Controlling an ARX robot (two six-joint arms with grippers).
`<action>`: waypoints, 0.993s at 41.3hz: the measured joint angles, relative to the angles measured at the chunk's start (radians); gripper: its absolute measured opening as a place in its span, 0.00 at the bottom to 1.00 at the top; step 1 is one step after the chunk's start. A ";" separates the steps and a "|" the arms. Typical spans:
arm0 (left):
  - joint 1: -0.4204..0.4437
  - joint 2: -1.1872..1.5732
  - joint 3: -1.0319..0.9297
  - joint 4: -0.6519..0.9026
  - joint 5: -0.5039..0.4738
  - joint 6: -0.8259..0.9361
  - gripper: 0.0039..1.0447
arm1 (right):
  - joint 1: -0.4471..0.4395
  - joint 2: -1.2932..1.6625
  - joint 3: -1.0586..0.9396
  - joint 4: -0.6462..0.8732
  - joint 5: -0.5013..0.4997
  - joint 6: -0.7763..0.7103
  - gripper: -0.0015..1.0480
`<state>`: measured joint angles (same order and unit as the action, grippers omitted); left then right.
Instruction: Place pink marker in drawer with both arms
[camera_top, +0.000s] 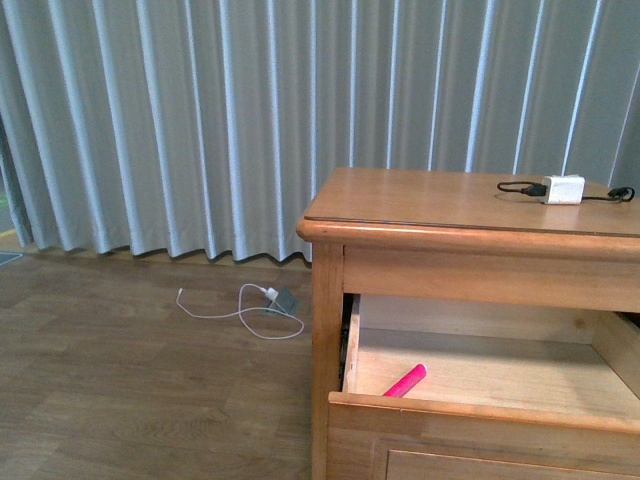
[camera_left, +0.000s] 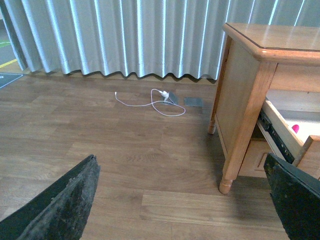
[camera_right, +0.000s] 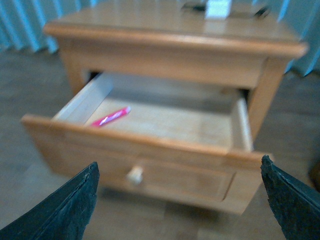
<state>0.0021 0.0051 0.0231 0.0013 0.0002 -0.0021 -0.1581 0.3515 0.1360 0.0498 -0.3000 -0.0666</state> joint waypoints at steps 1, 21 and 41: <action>0.000 0.000 0.000 0.000 0.001 0.000 0.94 | 0.000 0.021 0.012 -0.033 -0.022 -0.008 0.92; 0.000 -0.001 0.000 0.000 0.000 0.000 0.94 | 0.161 0.953 0.356 0.019 0.081 0.105 0.92; 0.000 -0.001 0.000 0.000 0.000 0.000 0.94 | 0.192 1.375 0.603 0.206 0.245 0.158 0.92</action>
<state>0.0021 0.0044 0.0231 0.0013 0.0002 -0.0021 0.0341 1.7264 0.7395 0.2558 -0.0551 0.0914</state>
